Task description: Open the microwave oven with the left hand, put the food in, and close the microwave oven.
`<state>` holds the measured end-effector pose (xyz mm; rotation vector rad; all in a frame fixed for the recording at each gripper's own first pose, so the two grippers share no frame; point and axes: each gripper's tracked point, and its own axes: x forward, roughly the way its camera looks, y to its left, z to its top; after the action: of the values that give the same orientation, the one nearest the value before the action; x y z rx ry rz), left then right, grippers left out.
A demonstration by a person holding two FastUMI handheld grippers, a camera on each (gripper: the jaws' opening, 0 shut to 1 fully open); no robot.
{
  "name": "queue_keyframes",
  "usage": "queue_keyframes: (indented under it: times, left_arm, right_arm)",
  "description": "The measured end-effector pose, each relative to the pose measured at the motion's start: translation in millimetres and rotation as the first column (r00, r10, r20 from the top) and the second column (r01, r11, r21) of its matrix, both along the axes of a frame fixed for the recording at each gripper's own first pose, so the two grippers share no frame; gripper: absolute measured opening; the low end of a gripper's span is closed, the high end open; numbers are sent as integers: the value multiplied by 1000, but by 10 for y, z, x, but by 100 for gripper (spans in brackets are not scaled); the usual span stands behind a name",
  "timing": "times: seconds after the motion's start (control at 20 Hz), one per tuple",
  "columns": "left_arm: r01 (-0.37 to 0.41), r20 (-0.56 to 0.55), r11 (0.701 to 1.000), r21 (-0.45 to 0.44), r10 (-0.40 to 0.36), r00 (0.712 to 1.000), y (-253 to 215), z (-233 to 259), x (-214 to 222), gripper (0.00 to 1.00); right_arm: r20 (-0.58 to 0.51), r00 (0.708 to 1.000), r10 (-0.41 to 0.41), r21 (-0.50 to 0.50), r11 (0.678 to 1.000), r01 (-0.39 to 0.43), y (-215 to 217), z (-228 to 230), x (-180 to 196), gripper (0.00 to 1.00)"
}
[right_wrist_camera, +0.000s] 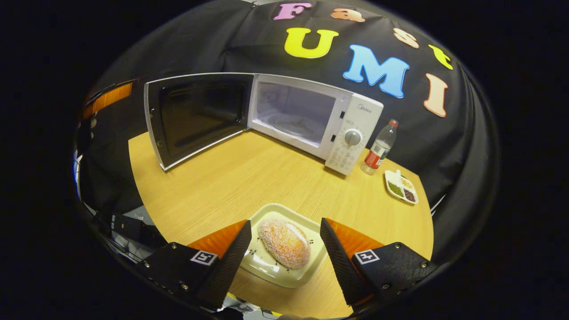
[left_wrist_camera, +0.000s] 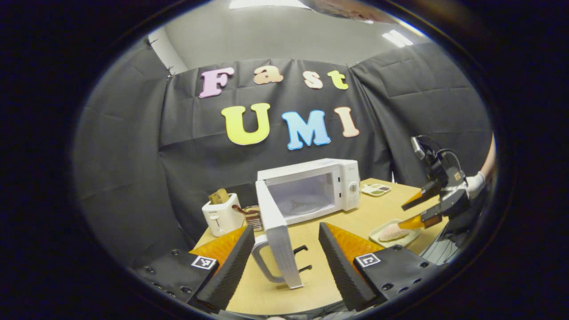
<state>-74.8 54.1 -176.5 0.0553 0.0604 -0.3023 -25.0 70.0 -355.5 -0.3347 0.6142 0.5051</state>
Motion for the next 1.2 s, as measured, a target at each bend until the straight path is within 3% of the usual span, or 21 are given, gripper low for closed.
queue_keyframes:
  times: [0.3, 0.45, 0.5, 0.55, 0.75, 0.9, 0.95, 1.15, 1.2]
  left_arm:
    - [-183, 27, 981, -72, 185, 982, -391, 519, 189, 99]
    - [-171, 45, 980, -104, 177, 983, -626, 717, 252, 100]
    - [-167, 47, 981, -98, 172, 984, -659, 729, 268, 96]
    - [-160, 46, 982, -96, 165, 985, -679, 714, 275, 99]
    - [-150, 30, 983, -104, 154, 988, -660, 670, 315, 97]
    - [-149, 20, 984, -102, 152, 988, -625, 649, 347, 98]
    - [-147, 18, 984, -100, 150, 989, -623, 619, 346, 95]
    - [-142, 15, 986, -93, 144, 989, -589, 599, 395, 98]
    - [-141, 18, 986, -93, 143, 990, -588, 603, 401, 98]
  right_arm:
    - [-51, 998, -47, 35, 998, 49, -63, -254, 70, 96]
    - [-95, 994, -45, 38, 998, 49, -75, -412, 101, 96]
    - [-111, 993, -33, 45, 998, 38, -47, -439, 94, 96]
    - [-122, 992, -19, 47, 999, 24, -23, -470, 82, 96]
    - [-129, 991, 29, 6, 1000, -29, 18, -537, 39, 96]
    - [-148, 989, 17, 12, 1000, -16, -1, -583, 59, 96]
    - [-156, 988, 19, 16, 1000, -17, 5, -573, 60, 89]
    - [-180, 982, 54, -4, 998, -55, 21, -574, 50, 81]
    - [-181, 981, 62, -15, 998, -66, 23, -566, 54, 73]
